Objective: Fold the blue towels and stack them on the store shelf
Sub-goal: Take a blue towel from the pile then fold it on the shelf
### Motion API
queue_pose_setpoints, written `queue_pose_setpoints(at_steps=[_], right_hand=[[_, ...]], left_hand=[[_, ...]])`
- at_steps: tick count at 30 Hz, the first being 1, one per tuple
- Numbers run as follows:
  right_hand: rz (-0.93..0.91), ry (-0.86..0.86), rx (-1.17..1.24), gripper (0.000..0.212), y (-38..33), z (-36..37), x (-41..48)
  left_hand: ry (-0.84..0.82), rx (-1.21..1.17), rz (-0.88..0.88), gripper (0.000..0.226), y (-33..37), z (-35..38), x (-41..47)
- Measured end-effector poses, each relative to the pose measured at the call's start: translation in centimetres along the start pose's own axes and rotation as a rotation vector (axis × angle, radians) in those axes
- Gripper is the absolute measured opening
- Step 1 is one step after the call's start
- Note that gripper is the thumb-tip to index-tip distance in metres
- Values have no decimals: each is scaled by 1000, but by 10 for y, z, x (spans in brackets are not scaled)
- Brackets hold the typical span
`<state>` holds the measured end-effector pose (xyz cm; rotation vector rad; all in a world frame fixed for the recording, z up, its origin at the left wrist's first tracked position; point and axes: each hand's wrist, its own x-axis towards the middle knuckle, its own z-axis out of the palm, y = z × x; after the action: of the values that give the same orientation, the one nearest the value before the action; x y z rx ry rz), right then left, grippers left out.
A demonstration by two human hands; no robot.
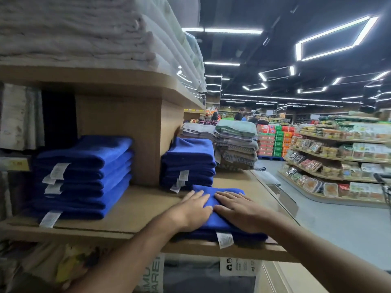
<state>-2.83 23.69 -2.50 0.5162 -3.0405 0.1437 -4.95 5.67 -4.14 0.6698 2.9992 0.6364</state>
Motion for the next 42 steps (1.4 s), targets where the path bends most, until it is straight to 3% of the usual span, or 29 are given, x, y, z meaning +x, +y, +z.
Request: queue_pose_setpoints(at_steps=[11, 16, 20, 23, 26, 28, 31, 33, 38, 42], right_hand=[[-21, 50, 51, 65, 61, 10, 5], [-33, 54, 115, 81, 61, 10, 0], [-27, 28, 111, 74, 58, 6, -6], [-65, 11, 139, 71, 62, 1, -13], [-97, 9, 191, 69, 64, -7, -18], [-36, 76, 293, 68, 65, -13, -19], [308, 64, 617, 77, 69, -24, -16], [509, -14, 854, 70, 73, -34, -12], [664, -233, 1295, 25, 89, -51, -1], [490, -212, 1416, 23, 89, -53, -12]], left_hand=[[57, 84, 133, 59, 28, 24, 26], [21, 118, 53, 61, 37, 14, 17], [149, 251, 3, 54, 54, 0, 9], [-9, 191, -158, 58, 64, 7, 0], [17, 200, -218, 57, 67, 13, -5], [55, 213, -234, 57, 70, 14, -4], [76, 202, -207, 57, 70, 14, -3], [104, 191, -201, 63, 70, 17, -3], [165, -15, -252, 67, 67, 21, -6], [386, -699, -486, 91, 79, 9, 3]])
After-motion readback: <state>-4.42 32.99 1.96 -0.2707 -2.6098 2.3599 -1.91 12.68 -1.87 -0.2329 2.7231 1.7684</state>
